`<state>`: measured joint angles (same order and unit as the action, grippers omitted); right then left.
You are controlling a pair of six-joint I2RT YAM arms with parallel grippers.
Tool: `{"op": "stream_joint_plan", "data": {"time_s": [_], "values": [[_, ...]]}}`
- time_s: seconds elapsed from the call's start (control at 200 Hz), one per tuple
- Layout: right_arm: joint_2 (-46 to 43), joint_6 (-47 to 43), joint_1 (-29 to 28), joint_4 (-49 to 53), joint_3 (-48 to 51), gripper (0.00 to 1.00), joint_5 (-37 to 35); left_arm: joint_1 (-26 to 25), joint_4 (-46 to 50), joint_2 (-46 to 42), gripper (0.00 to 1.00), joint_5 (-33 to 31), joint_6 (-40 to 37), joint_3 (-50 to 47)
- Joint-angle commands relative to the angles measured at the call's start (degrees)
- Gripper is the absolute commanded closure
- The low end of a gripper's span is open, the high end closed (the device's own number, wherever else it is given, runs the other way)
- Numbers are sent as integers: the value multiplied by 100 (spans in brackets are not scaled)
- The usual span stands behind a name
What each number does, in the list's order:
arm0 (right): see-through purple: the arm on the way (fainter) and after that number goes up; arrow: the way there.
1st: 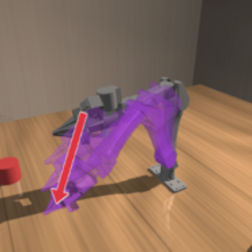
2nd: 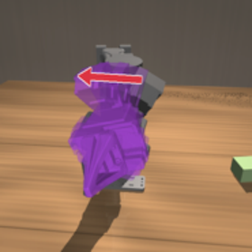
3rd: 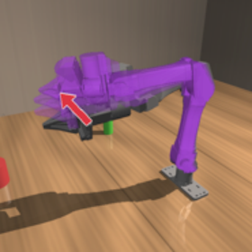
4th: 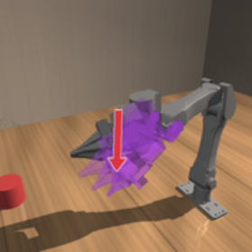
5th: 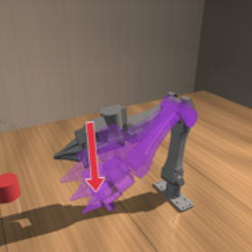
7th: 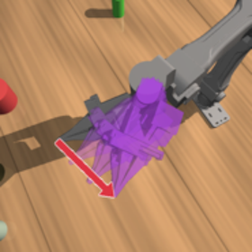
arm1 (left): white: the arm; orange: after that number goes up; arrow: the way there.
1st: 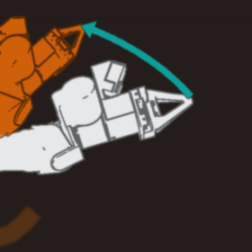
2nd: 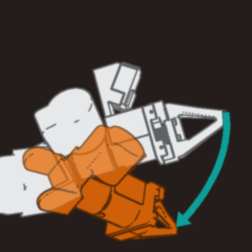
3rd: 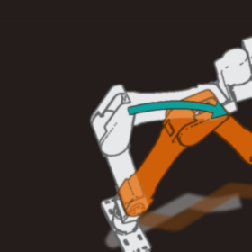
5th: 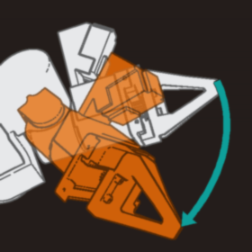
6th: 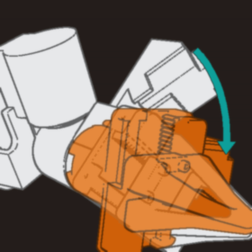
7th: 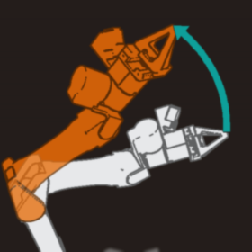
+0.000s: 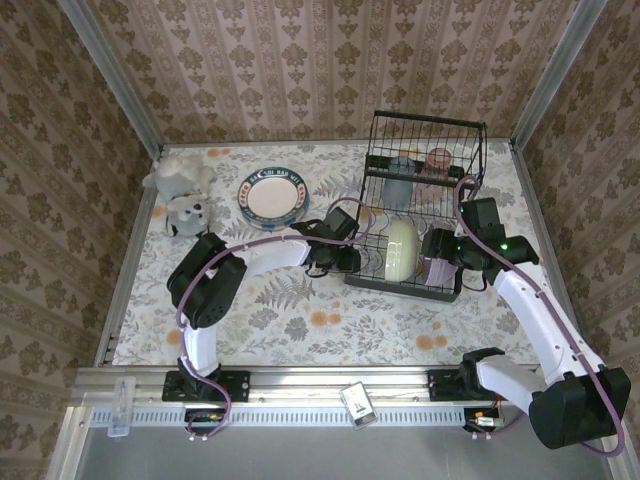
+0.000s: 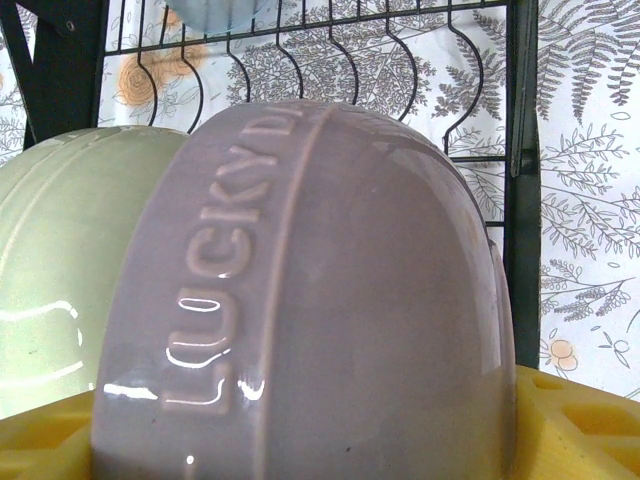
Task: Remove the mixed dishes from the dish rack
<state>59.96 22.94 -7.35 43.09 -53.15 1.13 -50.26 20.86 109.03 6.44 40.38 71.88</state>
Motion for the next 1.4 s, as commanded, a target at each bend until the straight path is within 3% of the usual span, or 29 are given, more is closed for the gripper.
{"op": "stream_joint_plan", "data": {"time_s": [0.0,0.495,0.915,1.105,1.3,1.395], "values": [[-222,81,62,-345,-282,97,81,54,165,-201,47,123,-176,80],[-253,95,172,-372,-258,97,272,546,-134,-1002,1,489,-595,-125],[-226,96,243,-406,-174,97,231,1027,-222,-1661,0,689,-979,-420],[-169,45,243,-158,-261,88,-167,1014,-297,-1574,0,822,-925,-480],[-146,150,243,383,-378,58,-1190,996,-335,-1507,0,886,-944,-490],[-7,128,243,642,-441,51,-1706,1000,-332,-1472,0,899,-951,-482]]}}
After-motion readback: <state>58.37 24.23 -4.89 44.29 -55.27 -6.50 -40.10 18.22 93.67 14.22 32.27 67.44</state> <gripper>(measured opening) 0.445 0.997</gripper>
